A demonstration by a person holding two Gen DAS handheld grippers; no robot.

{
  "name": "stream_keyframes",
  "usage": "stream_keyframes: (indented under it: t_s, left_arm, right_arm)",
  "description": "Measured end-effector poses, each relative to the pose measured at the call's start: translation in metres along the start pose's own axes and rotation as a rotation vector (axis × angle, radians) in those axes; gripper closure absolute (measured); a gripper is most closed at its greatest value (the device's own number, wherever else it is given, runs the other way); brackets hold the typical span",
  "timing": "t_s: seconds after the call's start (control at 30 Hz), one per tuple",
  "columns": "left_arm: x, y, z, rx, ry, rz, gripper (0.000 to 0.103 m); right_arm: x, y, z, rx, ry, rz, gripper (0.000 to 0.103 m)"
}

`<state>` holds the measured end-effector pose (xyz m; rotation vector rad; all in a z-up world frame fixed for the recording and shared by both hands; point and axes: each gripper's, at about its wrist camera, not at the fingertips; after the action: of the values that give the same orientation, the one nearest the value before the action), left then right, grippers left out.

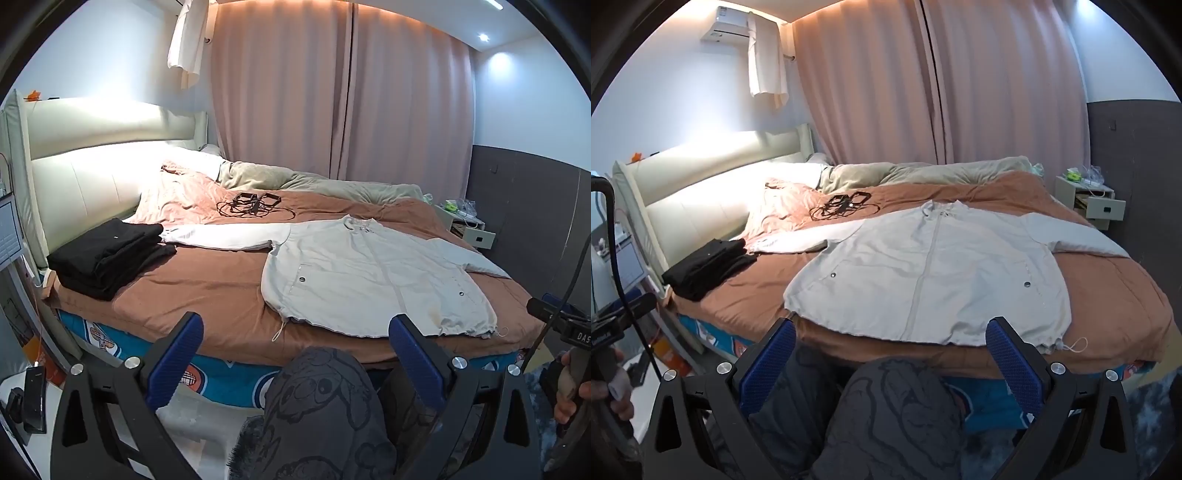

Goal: Fold large clothes

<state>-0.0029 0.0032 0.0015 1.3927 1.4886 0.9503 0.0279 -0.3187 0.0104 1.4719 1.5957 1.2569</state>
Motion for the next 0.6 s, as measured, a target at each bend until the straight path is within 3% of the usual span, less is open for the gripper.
stream_keyframes:
  t_s: [0.6]
  left_arm:
    - [0.0078, 0.0034, -0.0088, -0.015, -0.009, -0.011, 0.000]
  right_arm:
    - [0.0043, -0.0010, 0.0003, 0.006, -0.004, 0.004, 0.000]
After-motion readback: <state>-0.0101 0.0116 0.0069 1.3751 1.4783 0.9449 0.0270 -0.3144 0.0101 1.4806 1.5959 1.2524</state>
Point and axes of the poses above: each gripper's, at about its wrist camera, not at the fingertips, and z roughly the way its jaws point, x to its left, y to its top, and after that the axes turned 6 degrees about -x, right-handed
